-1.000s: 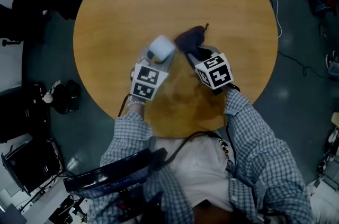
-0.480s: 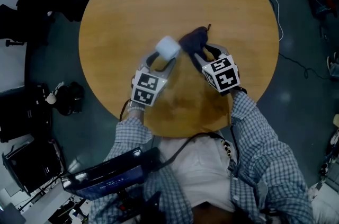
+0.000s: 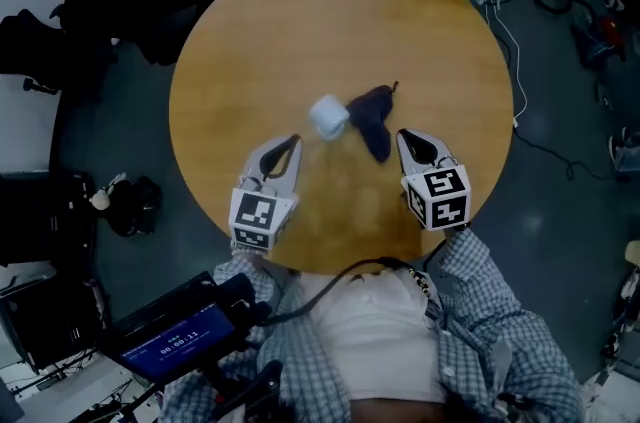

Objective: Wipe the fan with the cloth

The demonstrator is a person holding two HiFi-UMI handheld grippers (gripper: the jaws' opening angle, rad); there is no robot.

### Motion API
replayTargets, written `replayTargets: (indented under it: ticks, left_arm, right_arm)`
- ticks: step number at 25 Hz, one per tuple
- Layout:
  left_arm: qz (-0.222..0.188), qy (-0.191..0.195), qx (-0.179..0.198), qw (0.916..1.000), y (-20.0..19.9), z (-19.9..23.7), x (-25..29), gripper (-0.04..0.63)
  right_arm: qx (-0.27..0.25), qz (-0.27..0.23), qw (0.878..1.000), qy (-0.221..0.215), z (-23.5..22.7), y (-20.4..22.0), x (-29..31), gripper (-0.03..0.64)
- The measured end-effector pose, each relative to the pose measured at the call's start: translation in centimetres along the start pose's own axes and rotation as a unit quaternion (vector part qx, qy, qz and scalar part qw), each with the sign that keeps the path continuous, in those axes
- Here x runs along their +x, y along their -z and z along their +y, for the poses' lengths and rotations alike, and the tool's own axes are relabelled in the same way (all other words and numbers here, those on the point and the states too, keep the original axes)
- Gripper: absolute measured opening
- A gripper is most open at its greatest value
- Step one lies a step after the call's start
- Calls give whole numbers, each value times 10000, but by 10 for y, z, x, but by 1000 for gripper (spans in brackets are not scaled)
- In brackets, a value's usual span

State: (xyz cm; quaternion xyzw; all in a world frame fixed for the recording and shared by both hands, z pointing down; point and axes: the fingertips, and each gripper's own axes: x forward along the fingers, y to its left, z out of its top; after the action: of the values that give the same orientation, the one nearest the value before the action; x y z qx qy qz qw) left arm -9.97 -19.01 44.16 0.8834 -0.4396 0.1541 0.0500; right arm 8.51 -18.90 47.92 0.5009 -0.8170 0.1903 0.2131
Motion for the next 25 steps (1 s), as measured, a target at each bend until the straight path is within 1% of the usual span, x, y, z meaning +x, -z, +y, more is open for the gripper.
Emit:
replayTargets:
  ticks: [3, 6, 8, 11, 13, 15, 17, 25]
  left_arm:
    - [-171, 95, -56, 9998, -8, -6, -12, -2]
    - [-284, 95, -182, 9994, -15, -18, -14, -2]
    - [-314, 91, -311, 9990, -23, -26, -14, -2]
    - [-425, 144, -522, 9976, -26, -35, -15, -2]
    - [-472, 170, -694, 9963, -22, -37, -15, -2]
    - [-494, 132, -898, 9947, -16, -34, -15, -2]
    - [-521, 85, -1024, 9933, -13, -31, -16, -2]
    - [-446, 122, -1195, 9918, -6, -27, -14, -2]
  right_arm:
    - [140, -129, 9997, -124, 10, -2, -16, 3]
    - [342, -344, 9984, -281, 16, -8, -25, 3]
    - [410, -455, 9976, -310, 16, -11, -25, 3]
    - [363, -503, 9975, -330, 19, -12, -23, 3]
    - [370, -480, 9973, -427, 24, -12, -22, 3]
    - [471, -454, 9962, -578, 29, -13, -20, 3]
    - [551, -475, 9950, -680, 32, -16, -19, 3]
    - [271, -421, 9956, -794, 38, -17, -14, 3]
